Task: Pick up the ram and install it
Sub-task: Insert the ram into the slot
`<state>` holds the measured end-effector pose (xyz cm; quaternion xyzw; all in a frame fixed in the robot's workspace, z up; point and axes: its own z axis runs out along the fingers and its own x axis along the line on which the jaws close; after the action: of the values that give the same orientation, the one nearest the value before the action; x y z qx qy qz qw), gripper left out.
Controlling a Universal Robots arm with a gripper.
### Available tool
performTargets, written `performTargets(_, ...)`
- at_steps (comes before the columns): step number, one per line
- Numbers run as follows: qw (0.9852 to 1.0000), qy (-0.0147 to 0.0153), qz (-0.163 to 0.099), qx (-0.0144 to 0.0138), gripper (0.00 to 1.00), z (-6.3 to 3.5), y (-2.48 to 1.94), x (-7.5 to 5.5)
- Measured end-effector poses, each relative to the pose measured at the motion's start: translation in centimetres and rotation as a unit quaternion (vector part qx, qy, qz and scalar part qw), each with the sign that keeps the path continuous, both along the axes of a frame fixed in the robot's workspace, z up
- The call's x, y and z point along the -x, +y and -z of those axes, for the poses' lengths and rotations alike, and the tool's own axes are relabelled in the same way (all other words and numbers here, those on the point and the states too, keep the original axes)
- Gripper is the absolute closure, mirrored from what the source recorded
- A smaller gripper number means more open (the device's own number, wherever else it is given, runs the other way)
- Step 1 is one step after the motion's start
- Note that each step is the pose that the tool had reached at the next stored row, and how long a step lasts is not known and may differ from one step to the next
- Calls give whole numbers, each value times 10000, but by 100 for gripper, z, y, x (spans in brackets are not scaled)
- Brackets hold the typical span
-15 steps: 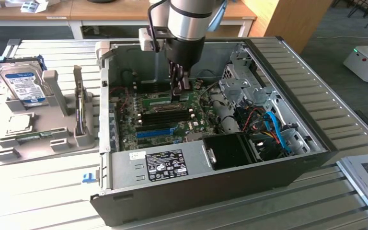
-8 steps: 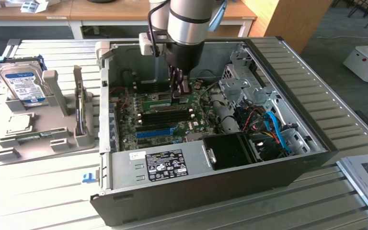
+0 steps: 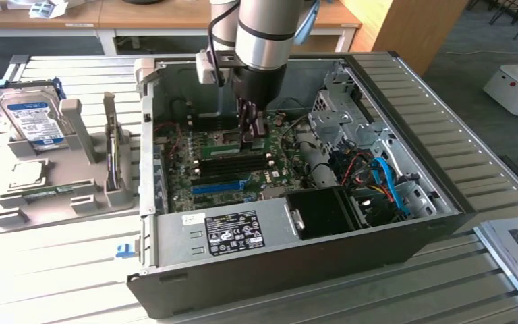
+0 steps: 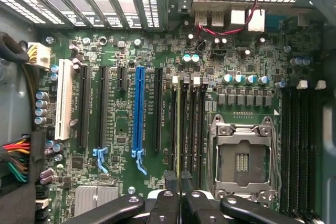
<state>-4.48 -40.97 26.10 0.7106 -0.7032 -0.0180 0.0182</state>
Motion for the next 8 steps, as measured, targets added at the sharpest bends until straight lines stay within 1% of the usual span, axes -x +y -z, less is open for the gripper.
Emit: performTargets(8, 10000, 0, 7, 0, 88, 94, 0, 0)
